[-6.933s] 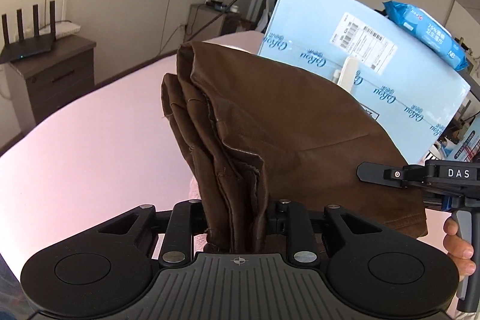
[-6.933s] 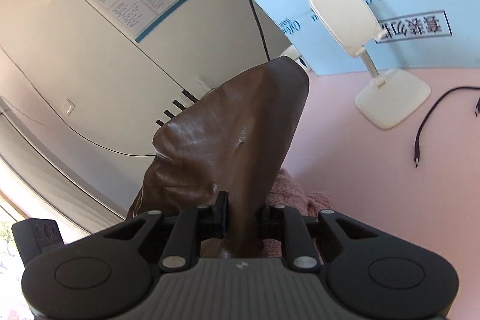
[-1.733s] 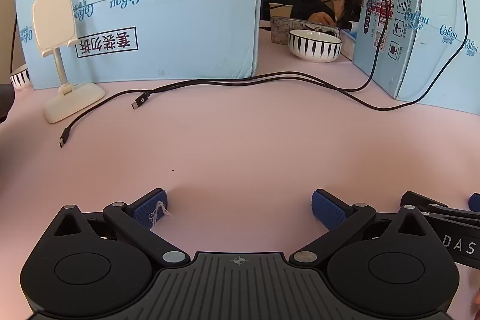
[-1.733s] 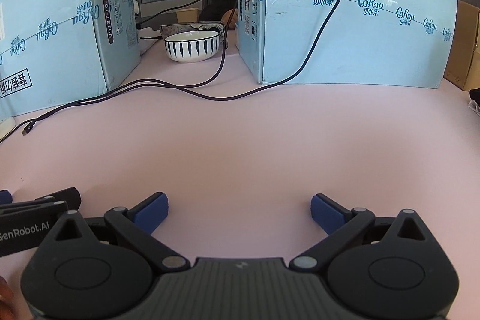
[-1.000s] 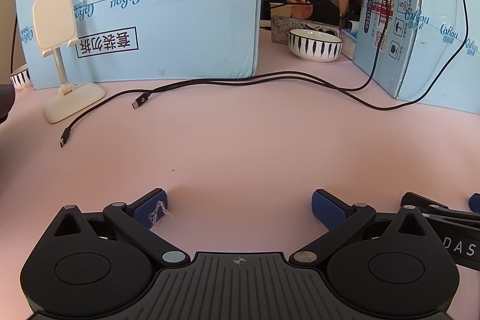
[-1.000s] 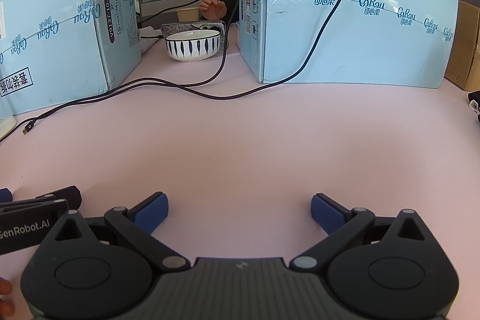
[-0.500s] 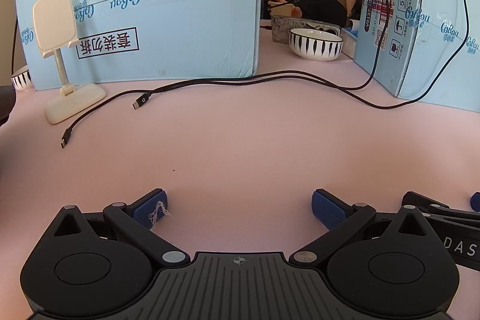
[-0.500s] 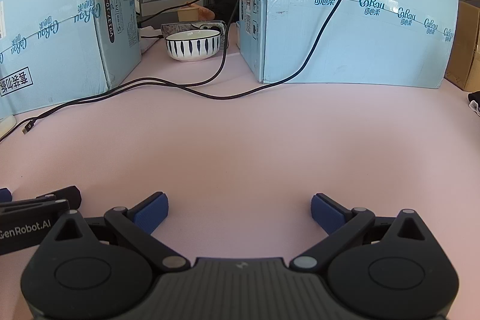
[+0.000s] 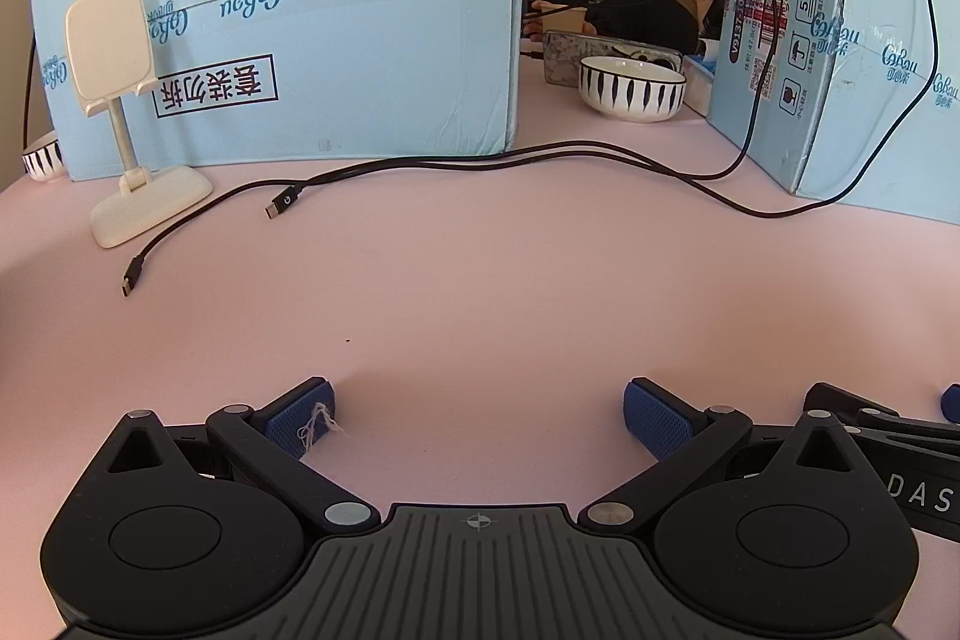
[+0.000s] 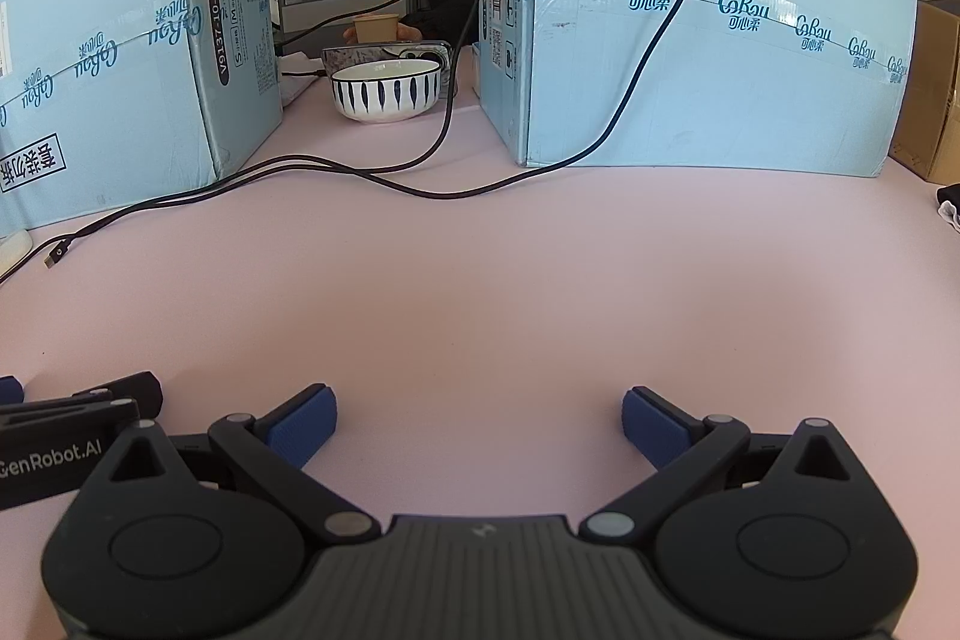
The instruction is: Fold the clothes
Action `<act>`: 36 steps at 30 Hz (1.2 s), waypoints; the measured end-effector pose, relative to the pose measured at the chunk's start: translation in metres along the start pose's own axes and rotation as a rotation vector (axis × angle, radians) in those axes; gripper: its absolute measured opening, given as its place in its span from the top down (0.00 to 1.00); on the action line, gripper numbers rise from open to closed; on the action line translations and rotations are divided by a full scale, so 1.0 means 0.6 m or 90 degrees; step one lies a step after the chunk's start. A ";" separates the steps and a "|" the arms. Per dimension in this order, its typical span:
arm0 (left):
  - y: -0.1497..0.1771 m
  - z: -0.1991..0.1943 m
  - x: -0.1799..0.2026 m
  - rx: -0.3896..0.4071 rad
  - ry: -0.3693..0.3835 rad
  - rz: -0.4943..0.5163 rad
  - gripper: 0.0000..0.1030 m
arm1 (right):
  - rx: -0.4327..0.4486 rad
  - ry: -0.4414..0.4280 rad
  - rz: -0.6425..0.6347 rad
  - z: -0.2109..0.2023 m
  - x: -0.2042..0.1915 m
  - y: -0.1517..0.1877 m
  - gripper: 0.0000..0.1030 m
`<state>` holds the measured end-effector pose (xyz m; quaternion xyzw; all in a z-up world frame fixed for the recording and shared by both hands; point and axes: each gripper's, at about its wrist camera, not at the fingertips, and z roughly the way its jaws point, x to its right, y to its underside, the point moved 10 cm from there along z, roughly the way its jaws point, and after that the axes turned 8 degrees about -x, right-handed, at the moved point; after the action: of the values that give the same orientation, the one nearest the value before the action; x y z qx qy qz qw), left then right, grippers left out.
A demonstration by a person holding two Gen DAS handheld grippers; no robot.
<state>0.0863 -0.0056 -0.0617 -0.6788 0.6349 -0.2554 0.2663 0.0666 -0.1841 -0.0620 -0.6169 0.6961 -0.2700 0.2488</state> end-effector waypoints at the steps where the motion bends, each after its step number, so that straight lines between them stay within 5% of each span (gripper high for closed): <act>1: 0.000 0.000 0.000 0.000 0.000 0.000 0.00 | 0.000 0.000 0.000 0.000 0.000 -0.001 0.00; 36: 0.000 0.000 0.000 0.000 0.000 0.001 0.00 | 0.000 0.000 0.001 0.002 0.003 0.001 0.00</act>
<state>0.0862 -0.0059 -0.0621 -0.6783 0.6355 -0.2550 0.2664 0.0668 -0.1862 -0.0632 -0.6166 0.6964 -0.2699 0.2491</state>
